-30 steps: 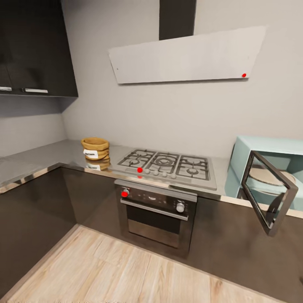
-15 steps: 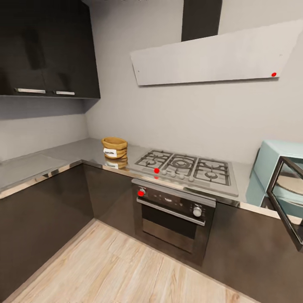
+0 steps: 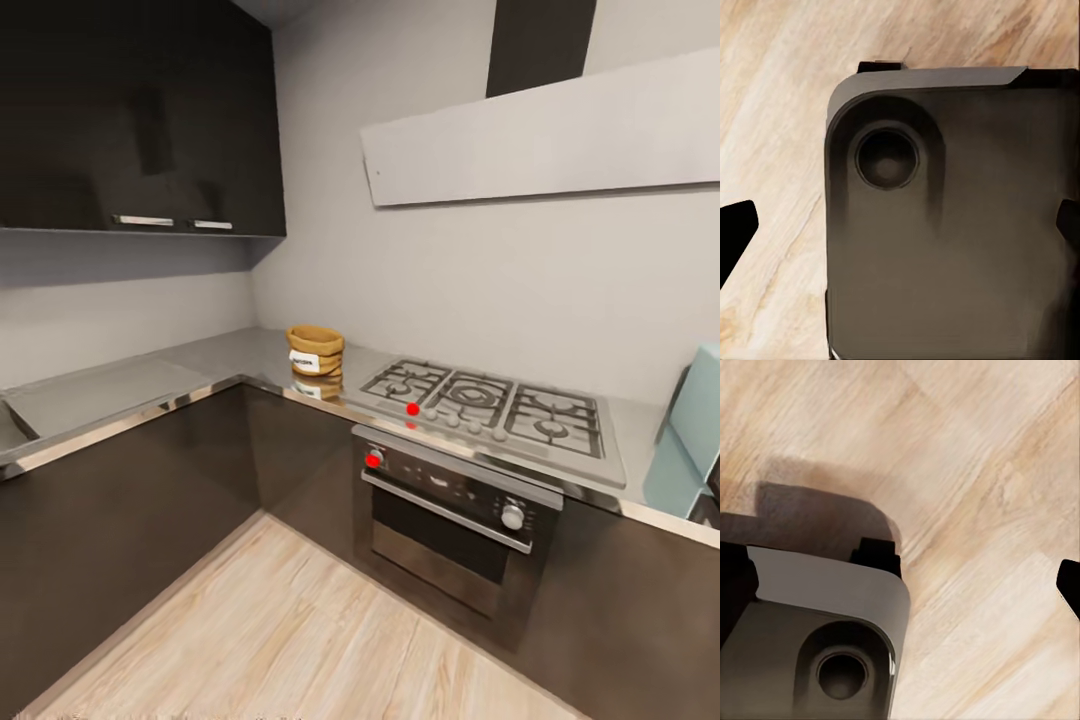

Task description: In the kitchen, take the popcorn bag from the countertop, put it into the microwave, and heat it until the popcorn is cooked so the cooked popcorn ends up inside the bag.

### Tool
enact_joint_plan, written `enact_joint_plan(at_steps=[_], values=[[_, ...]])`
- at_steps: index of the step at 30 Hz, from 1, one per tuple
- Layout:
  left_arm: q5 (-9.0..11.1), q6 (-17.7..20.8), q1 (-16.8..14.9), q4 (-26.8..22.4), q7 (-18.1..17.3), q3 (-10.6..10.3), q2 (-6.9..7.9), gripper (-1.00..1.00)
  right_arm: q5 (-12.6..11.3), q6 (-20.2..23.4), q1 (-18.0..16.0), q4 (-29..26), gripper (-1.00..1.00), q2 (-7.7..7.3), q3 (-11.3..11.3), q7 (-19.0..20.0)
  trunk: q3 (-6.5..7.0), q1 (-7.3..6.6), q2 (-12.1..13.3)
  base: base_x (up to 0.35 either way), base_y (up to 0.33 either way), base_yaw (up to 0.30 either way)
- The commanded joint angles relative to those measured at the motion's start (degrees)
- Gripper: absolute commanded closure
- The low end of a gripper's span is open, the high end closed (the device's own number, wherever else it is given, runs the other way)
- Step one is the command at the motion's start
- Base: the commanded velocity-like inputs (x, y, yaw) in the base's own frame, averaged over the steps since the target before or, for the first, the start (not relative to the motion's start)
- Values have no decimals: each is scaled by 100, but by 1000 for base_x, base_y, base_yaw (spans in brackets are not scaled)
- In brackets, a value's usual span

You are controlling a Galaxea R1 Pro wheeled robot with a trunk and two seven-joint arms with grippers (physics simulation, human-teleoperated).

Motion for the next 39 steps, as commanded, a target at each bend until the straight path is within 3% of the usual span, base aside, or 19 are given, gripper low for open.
enact_joint_plan(at_steps=[1, 6, 8, 11, 13, 20, 26, 33, 39], values=[[15, -15, -2, 1, 1, 8, -38, -100, 56, 13, -6, 6, -100, -3, -48, 14, -5, 0, -3, 0, 0, 266], [73, -15, -2, 8, -27, 50, -105, -100, 334, 16, -6, 6, -100, 27, -40, 14, -5, 0, -3, 0, 0, 266], [369, -15, -2, 11, -30, 53, -102, -100, 400, 16, -6, 6, -100, 35, -41, 14, -5, 0, -3, 0, 0, 231], [1402, -7, -2, 20, -31, 22, -88, -100, 429, 8, -6, 6, -100, 33, -44, 14, -5, 0, -3, 0, 0, 59], [1605, 18, 0, 21, -31, -32, -93, -100, 427, 7, -6, 6, -100, 25, -47, 14, -5, 0, -3, 49, 0, 8], [1669, 31, -1, 22, -31, -65, -93, -100, 434, 7, -6, 6, -100, 23, -40, 14, -5, 0, -3, 279, 0, 1], [1675, 23, -2, 22, -31, -57, -86, -100, 664, 11, -6, 6, -100, 31, -40, 14, -5, 0, -3, 321, 0, 0], [1685, -4, 0, 22, -31, -41, -86, -100, 681, 14, -6, 10, -100, 53, -40, 58, -5, 0, -3, 321, 0, 2], [1710, -13, 0, 22, -18, 2, -94, -100, 678, 7, -6, 8, -100, 89, -40, 58, -5, 0, -3, 112, 0, 237]])
